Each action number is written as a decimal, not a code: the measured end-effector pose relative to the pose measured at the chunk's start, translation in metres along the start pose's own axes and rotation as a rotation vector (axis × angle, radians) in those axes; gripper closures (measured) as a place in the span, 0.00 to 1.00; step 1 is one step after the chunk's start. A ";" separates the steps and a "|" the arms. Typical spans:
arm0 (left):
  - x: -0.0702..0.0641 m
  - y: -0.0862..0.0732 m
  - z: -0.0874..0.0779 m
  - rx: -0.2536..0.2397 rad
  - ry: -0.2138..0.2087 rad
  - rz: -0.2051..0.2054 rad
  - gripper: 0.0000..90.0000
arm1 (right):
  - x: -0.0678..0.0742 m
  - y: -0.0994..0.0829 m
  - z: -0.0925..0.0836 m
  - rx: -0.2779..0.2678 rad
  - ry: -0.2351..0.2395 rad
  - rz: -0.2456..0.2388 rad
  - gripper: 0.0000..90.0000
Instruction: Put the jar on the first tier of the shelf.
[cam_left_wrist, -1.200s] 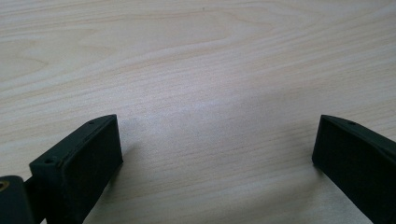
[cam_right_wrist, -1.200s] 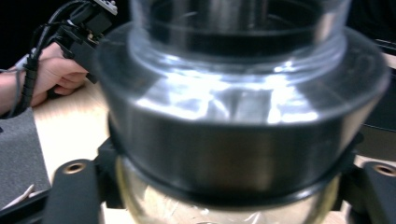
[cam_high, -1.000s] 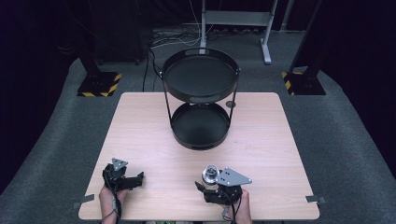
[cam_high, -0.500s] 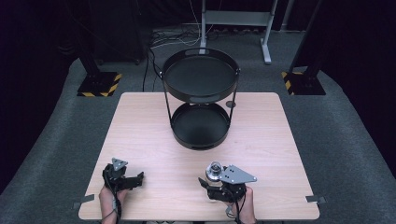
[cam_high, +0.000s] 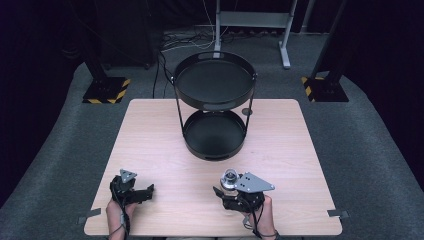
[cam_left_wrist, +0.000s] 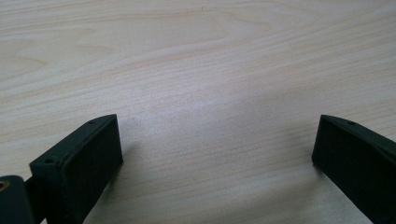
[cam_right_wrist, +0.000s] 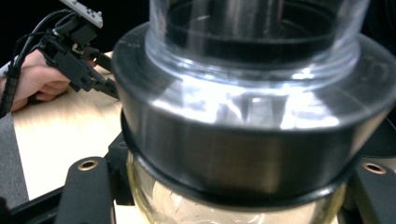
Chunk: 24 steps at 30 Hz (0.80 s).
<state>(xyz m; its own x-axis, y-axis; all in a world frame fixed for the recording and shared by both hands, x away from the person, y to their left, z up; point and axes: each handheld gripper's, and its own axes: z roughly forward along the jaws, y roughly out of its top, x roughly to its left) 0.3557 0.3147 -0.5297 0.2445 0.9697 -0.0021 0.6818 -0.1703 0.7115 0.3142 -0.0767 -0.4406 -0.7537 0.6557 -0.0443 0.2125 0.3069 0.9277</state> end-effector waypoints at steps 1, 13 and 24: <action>0.000 0.000 0.000 0.000 0.000 0.000 0.01 | -0.001 0.000 0.000 -0.001 -0.001 0.003 0.34; 0.000 0.000 0.000 -0.001 -0.004 0.006 0.01 | -0.014 -0.004 0.007 0.026 -0.026 0.014 0.34; 0.000 0.000 0.000 -0.001 -0.004 0.009 0.02 | -0.024 -0.002 0.013 0.018 -0.037 0.015 0.34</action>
<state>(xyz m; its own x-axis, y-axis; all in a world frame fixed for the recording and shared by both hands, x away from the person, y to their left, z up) 0.3558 0.3145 -0.5296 0.2533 0.9674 0.0011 0.6789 -0.1786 0.7121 0.3396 -0.0840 -0.4460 -0.7271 0.6852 -0.0439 0.2350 0.3085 0.9218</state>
